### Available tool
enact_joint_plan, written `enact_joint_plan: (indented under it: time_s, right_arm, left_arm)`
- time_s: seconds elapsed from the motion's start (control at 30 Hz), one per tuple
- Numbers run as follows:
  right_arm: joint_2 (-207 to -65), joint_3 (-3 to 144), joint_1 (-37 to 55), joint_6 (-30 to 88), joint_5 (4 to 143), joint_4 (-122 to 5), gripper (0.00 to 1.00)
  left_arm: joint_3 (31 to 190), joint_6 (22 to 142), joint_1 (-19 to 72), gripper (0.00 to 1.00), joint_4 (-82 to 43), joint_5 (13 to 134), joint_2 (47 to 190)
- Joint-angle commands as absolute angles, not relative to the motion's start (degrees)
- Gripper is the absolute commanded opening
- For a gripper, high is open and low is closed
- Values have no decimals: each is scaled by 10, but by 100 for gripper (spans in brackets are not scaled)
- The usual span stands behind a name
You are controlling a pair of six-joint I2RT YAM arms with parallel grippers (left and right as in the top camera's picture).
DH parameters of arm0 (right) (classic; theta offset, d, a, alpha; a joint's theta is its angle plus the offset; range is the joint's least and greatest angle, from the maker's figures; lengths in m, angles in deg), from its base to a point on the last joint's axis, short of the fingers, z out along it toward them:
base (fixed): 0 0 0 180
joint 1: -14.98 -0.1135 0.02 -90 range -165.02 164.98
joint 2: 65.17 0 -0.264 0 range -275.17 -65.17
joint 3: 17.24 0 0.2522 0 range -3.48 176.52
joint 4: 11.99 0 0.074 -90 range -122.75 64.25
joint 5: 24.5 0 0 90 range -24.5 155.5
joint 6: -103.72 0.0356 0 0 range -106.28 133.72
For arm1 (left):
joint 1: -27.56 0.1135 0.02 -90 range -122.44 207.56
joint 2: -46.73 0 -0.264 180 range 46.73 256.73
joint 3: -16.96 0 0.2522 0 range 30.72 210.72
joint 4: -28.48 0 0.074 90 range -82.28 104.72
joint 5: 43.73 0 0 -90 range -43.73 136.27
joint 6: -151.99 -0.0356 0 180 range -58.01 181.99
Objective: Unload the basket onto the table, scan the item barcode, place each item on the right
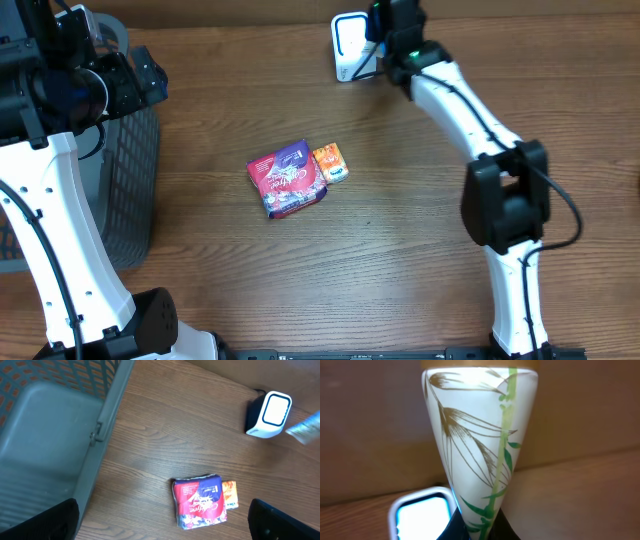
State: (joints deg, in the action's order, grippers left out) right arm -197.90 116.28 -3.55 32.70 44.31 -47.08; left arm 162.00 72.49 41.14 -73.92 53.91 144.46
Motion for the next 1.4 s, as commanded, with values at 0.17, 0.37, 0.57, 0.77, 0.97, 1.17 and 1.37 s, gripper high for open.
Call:
enact_joint_plan:
  time_s: [0.17, 0.37, 0.57, 0.77, 0.97, 1.17, 1.37]
  right_arm:
    - [-1834, 1179, 139, 425, 383, -673, 4]
    - [-1842, 1175, 283, 429, 389, -821, 4]
    - [-1844, 1149, 403, 429, 492, -819, 4]
    - [-1850, 1102, 473, 429, 557, -732, 4]
    - [-1850, 1031, 506, 429, 557, -608, 4]
    - [-1871, 974, 517, 429, 551, -500, 4]
    - [-1915, 974, 517, 475, 490, -492, 4]
  left_arm:
    - [1628, 723, 410, 100, -737, 535, 1442]
    - [1628, 723, 410, 100, -737, 535, 1442]
    - [1628, 723, 410, 100, -737, 535, 1442]
    - [1628, 723, 410, 100, -737, 535, 1442]
    - [1628, 723, 410, 100, -737, 535, 1442]
    - [1628, 723, 410, 100, -737, 535, 1442]
    - [1628, 723, 410, 100, -737, 535, 1442]
